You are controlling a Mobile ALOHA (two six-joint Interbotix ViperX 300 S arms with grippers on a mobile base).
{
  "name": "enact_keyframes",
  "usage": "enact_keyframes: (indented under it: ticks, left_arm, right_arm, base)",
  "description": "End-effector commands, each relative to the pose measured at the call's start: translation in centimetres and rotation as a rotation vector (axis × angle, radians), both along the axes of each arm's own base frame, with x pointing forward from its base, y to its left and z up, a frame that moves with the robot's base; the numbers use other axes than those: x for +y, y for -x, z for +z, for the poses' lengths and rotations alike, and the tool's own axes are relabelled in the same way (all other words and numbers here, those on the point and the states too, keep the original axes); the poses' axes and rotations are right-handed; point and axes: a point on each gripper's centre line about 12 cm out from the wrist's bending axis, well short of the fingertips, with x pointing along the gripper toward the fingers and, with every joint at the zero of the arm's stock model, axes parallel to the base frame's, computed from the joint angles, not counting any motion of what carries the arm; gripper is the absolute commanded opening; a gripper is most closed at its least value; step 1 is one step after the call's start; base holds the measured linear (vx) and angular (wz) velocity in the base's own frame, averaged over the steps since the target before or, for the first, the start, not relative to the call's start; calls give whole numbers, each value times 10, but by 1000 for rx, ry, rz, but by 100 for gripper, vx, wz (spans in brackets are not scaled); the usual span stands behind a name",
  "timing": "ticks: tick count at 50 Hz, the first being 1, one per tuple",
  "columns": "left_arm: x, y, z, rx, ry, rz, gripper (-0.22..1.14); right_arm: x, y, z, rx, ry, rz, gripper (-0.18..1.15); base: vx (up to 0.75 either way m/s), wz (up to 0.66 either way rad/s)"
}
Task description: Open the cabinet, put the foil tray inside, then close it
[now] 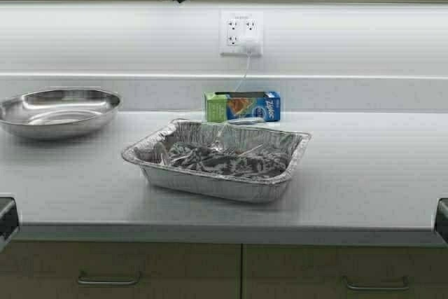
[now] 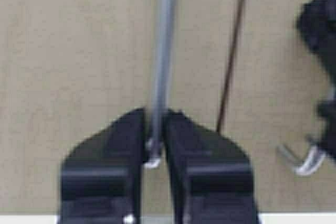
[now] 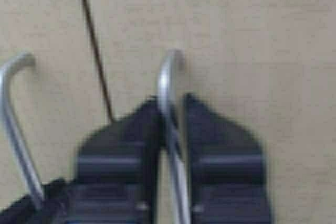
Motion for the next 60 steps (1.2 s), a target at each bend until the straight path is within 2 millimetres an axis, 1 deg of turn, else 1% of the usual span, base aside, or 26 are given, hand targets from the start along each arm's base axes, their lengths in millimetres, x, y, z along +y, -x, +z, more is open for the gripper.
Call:
enact_keyframes:
  ticks: [1, 4, 6, 9, 13, 18, 26, 32, 37, 42, 45, 54, 58, 60]
  left_arm:
    - [-6, -6, 23, 56, 17, -65, -9]
    - [-2, 1, 22, 73, 2, -71, 3]
    - [4, 8, 22, 78, -2, -69, 8]
    - [12, 20, 24, 82, -12, -68, 7]
    - [25, 39, 27, 91, -24, -69, 3]
    - [43, 63, 36, 95, -29, -70, 3]
    - [73, 106, 45, 96, -55, -84, 3]
    - [89, 125, 50, 90, -66, -87, 3]
    - [95, 137, 51, 113, -79, -108, 3]
    - [104, 152, 47, 135, -97, -123, 3]
    - [111, 163, 45, 139, -101, -124, 3]
    - [138, 188, 42, 157, -98, -114, 3]
    - [148, 198, 46, 147, -84, -106, 3]
    - [152, 200, 49, 137, -89, -101, 6]
  right_arm:
    - [-7, 8, 18, 4, -33, 8, -3]
    - [-8, 17, 20, 21, -27, 25, 8]
    - [-10, 25, 23, 29, -26, 37, 12]
    - [-12, 38, 26, 43, -17, 58, 11]
    - [-23, 55, 28, 58, -9, 68, 8]
    - [-36, 76, 34, 66, -4, 79, 8]
    - [-50, 105, 31, 109, 36, 127, 8]
    - [-59, 116, 24, 130, 73, 143, 8]
    - [-67, 126, 21, 145, 92, 151, 8]
    - [-76, 139, 16, 161, 109, 163, 8]
    - [-83, 146, 15, 161, 121, 159, 8]
    - [-114, 166, 13, 193, 144, 140, 8]
    - [-121, 168, 11, 226, 155, 144, 8]
    - [-124, 167, 11, 237, 153, 141, 10]
  base:
    - [-8, 10]
    - [-8, 8]
    - [-9, 3]
    - [-8, 1]
    - [-7, -3]
    - [-4, 1]
    - [-7, 2]
    - [-9, -1]
    - [-9, 2]
    - [-11, 0]
    - [-11, -3]
    - [-9, -3]
    - [-8, -1]
    - [-6, -3]
